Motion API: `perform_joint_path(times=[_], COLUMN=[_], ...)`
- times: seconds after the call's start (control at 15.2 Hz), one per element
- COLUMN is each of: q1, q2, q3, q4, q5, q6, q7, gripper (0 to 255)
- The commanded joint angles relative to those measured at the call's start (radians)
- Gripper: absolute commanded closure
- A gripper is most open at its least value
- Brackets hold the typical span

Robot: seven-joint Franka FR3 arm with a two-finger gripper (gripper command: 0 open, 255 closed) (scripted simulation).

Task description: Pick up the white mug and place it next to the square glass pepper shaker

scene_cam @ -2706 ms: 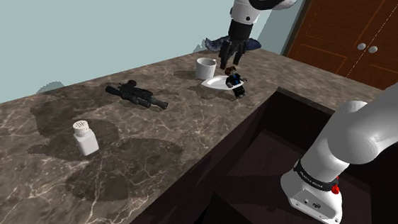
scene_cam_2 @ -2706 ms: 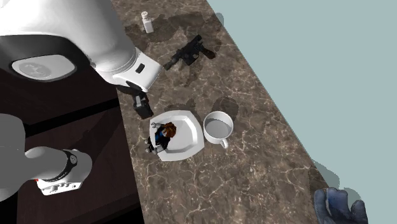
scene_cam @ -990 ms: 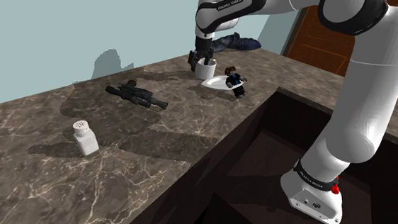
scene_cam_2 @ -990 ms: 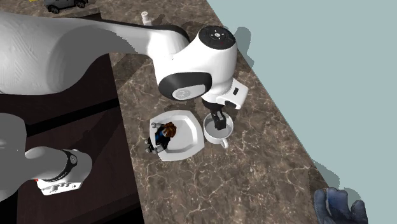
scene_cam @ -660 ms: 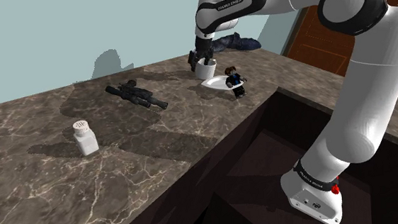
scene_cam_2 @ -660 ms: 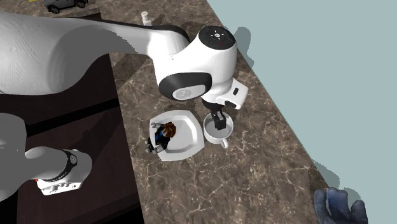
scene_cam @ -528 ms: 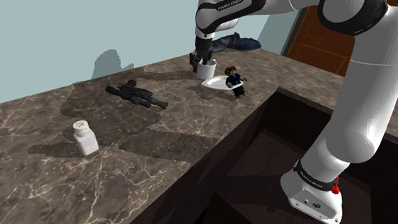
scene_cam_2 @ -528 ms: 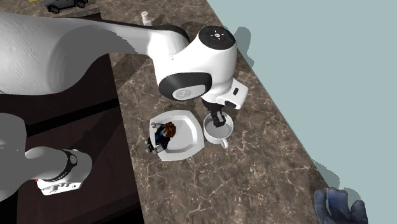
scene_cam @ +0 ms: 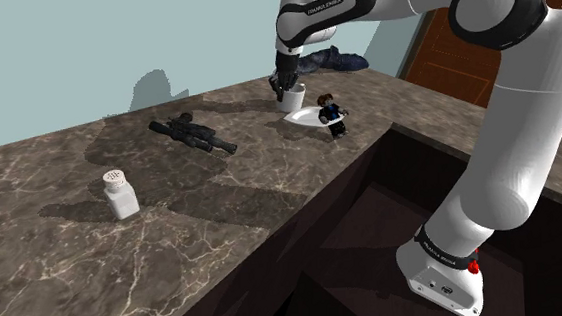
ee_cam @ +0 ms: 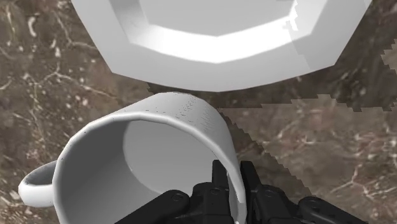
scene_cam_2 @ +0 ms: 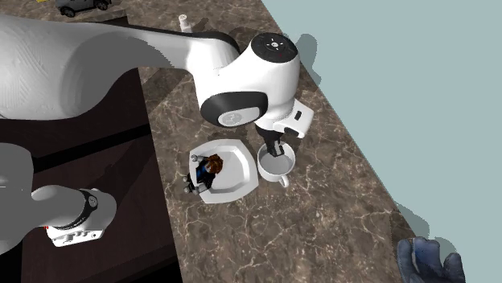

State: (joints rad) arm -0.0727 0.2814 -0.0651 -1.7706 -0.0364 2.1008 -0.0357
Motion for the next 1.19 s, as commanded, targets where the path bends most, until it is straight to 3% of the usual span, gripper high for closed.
perform_joint_path(times=[0.0, 1.12], q1=[0.000, 0.001], q2=[0.000, -0.047], q3=[0.000, 0.000], q4=[0.000, 0.165], q5=[0.000, 0.000], q6=[0.000, -0.212], q7=[0.000, -0.008], gripper=[255, 255])
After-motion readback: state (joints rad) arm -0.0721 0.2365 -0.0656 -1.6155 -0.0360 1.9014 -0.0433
